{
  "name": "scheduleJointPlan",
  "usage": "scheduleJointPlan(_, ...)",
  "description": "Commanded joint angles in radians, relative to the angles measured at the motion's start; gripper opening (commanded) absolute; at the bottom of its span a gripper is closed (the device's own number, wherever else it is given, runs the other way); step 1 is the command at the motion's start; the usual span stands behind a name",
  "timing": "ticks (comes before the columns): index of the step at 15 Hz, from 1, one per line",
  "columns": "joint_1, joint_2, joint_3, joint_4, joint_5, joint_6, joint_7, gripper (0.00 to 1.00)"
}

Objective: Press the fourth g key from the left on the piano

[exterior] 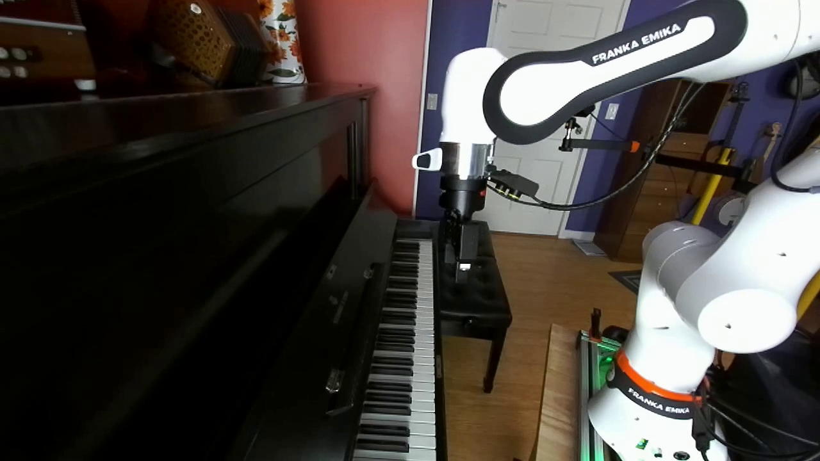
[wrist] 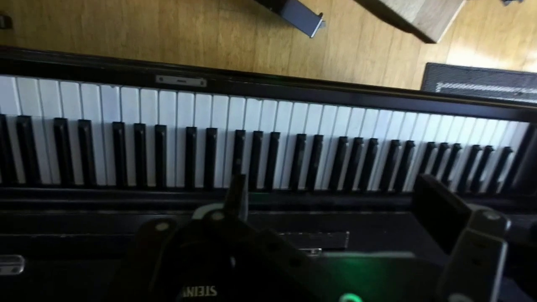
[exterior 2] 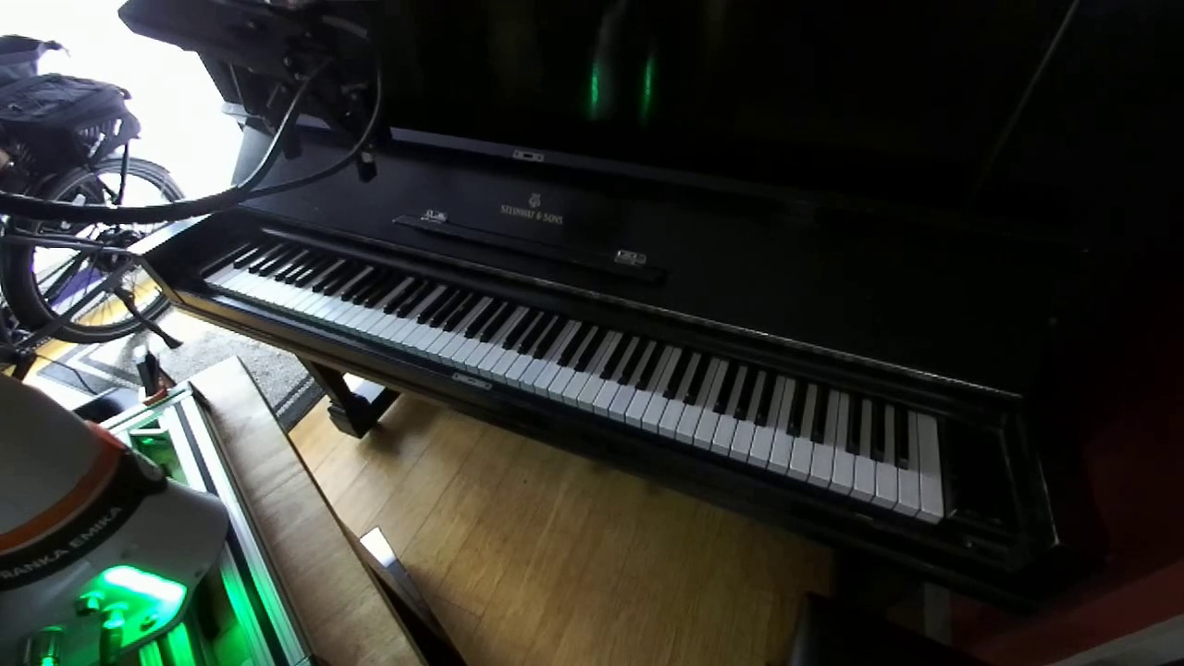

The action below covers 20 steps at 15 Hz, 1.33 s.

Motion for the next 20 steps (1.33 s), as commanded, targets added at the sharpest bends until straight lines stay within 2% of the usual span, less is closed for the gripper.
scheduleJointPlan(1,-0.018,0.085,0.004,-0.077,-0.069,0.204,-0.013,1.0)
scheduleJointPlan(6,-0.037,0.246,-0.009,-0.148,-0.139,0.428,-0.01,1.0)
scheduleJointPlan(8,-0.041,0.31,-0.019,-0.162,-0.133,0.5,-0.03,1.0)
scheduleJointPlan(9,-0.047,0.349,-0.02,-0.153,-0.139,0.512,-0.031,1.0)
scheduleJointPlan(10,-0.038,0.279,-0.009,-0.158,-0.118,0.469,-0.014,1.0)
scheduleJointPlan(13,-0.049,0.342,-0.008,-0.155,-0.118,0.501,-0.02,1.0)
scheduleJointPlan(17,-0.049,0.347,-0.007,-0.15,-0.118,0.501,-0.021,1.0)
scheduleJointPlan(18,-0.043,0.399,-0.025,-0.125,-0.078,0.469,-0.059,1.0)
scheduleJointPlan(20,-0.051,0.458,-0.03,-0.11,-0.057,0.49,-0.064,1.0)
